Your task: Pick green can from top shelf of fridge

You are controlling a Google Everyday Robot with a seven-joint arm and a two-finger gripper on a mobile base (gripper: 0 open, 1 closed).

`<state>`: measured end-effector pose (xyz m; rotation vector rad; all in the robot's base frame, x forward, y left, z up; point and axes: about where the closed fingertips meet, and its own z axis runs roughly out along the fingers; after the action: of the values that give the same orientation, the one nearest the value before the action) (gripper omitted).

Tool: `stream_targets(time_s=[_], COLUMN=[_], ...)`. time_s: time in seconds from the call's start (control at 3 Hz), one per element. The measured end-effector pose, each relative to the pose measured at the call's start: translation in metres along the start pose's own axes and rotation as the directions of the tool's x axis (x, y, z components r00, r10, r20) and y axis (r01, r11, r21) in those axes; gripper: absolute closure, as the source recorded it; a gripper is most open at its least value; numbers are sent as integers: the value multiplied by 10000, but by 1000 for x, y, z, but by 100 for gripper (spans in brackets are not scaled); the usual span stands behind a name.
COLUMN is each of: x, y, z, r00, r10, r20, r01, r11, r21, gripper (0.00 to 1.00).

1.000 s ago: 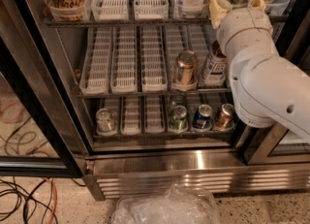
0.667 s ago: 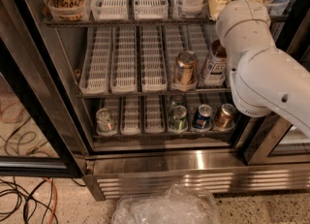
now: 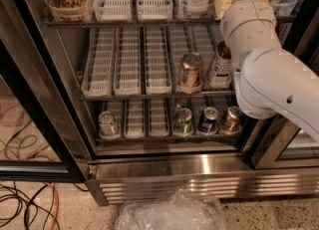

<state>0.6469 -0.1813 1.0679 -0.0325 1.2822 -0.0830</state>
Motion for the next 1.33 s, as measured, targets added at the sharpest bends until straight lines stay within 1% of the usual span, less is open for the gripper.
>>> stream_targets(time_s=[0.33,0.67,1.0,1.33], x=[3,1,1,-2], y=[0,0,0,-2], z=[1,1,1,2], r00=[9999,9999,9999,9999], r10=[84,84,84,140], r20=[-63,-63,-63,2], r01=[-83,-84,-84,-140], r11=[9999,9999,9999,9996], r21=[94,94,94,225], gripper=[61,79,100,100])
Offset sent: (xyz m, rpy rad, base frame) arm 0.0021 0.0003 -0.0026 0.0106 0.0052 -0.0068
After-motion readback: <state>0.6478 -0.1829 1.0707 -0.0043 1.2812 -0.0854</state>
